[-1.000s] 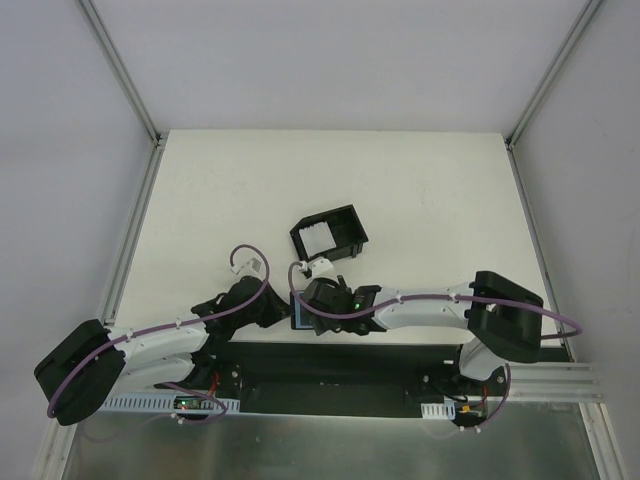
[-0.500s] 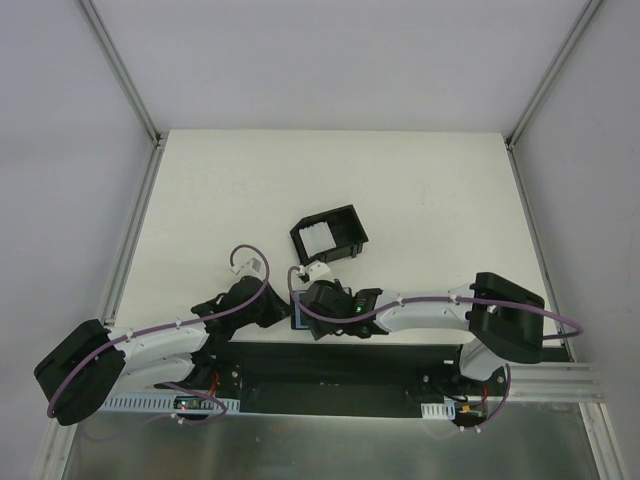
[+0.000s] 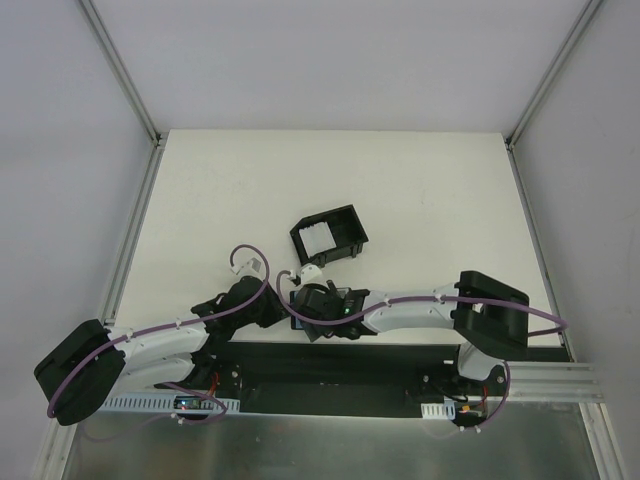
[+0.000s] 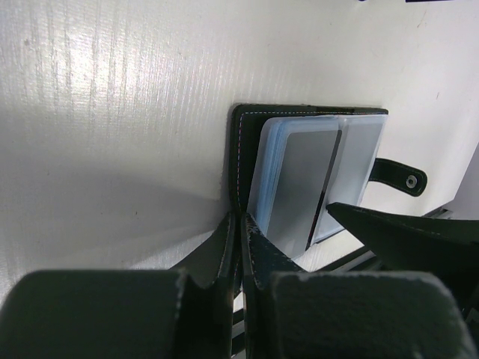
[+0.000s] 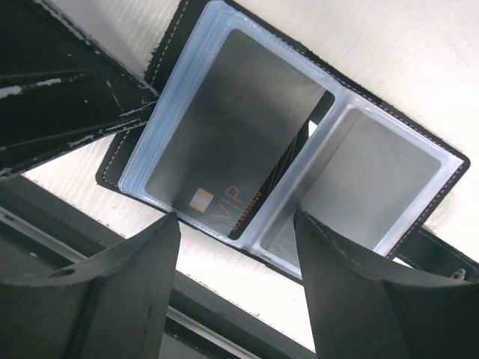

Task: Put the credit cards into the card holder
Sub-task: Insert the credit card into the card holder, then turn over the card slot in the card holder, then pick up the credit card from the storage box.

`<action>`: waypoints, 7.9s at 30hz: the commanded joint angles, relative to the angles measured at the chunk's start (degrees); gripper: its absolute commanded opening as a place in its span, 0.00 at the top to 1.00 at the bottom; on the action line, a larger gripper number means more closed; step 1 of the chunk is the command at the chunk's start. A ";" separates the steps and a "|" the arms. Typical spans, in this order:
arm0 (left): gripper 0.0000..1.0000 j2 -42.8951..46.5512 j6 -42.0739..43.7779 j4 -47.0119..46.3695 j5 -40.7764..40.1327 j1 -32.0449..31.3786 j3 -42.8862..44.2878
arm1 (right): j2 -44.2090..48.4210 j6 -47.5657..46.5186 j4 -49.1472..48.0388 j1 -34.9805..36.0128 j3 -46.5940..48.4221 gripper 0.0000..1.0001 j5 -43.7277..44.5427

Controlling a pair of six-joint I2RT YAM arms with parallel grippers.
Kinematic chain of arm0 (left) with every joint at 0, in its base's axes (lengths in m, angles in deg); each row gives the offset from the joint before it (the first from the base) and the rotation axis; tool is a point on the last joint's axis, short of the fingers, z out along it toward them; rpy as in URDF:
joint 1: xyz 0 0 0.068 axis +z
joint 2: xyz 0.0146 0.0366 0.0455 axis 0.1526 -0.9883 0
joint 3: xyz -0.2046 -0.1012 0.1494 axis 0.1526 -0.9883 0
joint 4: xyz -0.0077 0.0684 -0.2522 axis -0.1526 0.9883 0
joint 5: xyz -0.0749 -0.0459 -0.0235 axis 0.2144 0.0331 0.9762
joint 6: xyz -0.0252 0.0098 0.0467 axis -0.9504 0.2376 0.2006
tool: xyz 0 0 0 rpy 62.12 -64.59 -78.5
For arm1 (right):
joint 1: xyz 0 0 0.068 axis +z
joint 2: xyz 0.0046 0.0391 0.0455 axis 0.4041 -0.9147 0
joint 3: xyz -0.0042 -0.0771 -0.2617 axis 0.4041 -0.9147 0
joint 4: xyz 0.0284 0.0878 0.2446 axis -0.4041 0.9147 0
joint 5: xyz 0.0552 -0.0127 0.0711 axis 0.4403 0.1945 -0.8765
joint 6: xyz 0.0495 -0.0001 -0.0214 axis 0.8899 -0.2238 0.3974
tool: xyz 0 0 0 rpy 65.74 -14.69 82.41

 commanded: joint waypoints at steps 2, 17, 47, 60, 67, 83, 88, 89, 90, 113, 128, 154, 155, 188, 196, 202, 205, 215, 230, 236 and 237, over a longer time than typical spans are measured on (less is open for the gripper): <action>1.00 0.41 0.38 2.73 -1.01 0.18 0.78 | -0.61 1.64 4.23 0.26 1.72 0.35 5.80; 1.00 0.50 0.21 2.64 -0.83 0.18 0.70 | 4.23 5.16 1.77 0.26 -2.85 0.36 11.35; 1.00 7.97 8.20 3.61 1.63 0.09 4.30 | 2.82 10.34 -5.27 -10.37 1.46 0.59 -15.37; 1.00 8.41 9.35 3.61 3.65 0.18 5.71 | 2.47 11.31 -6.24 -10.99 0.49 0.47 -15.90; 1.00 8.41 9.70 3.52 4.00 0.09 6.23 | 1.15 10.69 -2.90 -10.90 2.42 0.51 -15.20; 1.00 8.41 9.35 3.52 3.74 0.09 5.97 | 0.10 6.12 13.09 -7.30 10.95 0.71 -3.78; 1.00 8.41 9.26 3.52 3.65 0.18 5.62 | 0.10 6.12 16.35 -7.04 11.74 0.72 -1.58; 1.00 8.59 9.17 3.52 3.56 0.09 5.53 | 0.10 6.21 16.61 -7.04 11.65 0.73 -1.31; 1.00 8.59 9.08 3.52 3.56 0.09 5.44 | 0.18 6.30 16.36 -6.95 11.65 0.73 -1.49; 1.00 8.59 7.85 3.87 2.51 0.09 4.39 | 6.34 8.50 26.20 -6.51 8.58 0.74 5.02; 1.00 7.71 6.89 3.87 2.33 0.09 3.95 | 2.82 7.79 19.00 -6.60 7.70 0.70 -0.07; 1.00 5.07 3.02 4.22 -1.62 0.09 -1.15 | 1.33 10.34 7.04 -13.10 -0.12 0.66 -10.54; 1.00 5.25 3.28 4.57 -1.80 0.09 -1.24 | 1.24 10.17 7.12 -13.19 -0.21 0.66 -10.54; 1.00 -3.80 -9.46 -2.37 -4.79 2.20 -2.73 | 12.05 -9.08 10.56 -27.43 17.98 0.21 -11.61; 1.00 -3.37 -8.15 -2.81 -4.70 2.29 -2.29 | 8.28 -8.55 11.00 -34.18 21.67 0.21 -17.46; 1.00 -2.75 -8.76 -2.46 -4.96 2.20 -3.08 | 1.43 -9.61 11.43 -36.83 26.94 0.28 -24.77; 1.00 -2.66 -9.28 -2.63 -5.66 2.29 -3.26 | -2.44 -9.61 11.69 -37.71 29.49 0.30 -26.88; 1.00 -5.21 -10.25 -5.71 -5.14 2.46 -3.26 | -12.73 -9.08 10.99 -40.17 33.97 0.35 -30.58; 1.00 -7.58 -7.62 -6.33 -3.56 2.38 -1.50 | -19.76 -9.34 10.20 -40.87 35.91 0.31 -35.32; 1.00 -8.20 -7.35 -6.41 -3.21 2.55 -1.33 | -20.73 -9.43 9.76 -40.96 35.91 0.31 -38.57; 1.00 -8.20 -7.27 -6.33 -3.12 2.47 -1.32 | -20.56 -9.43 9.67 -41.14 35.82 0.32 -39.01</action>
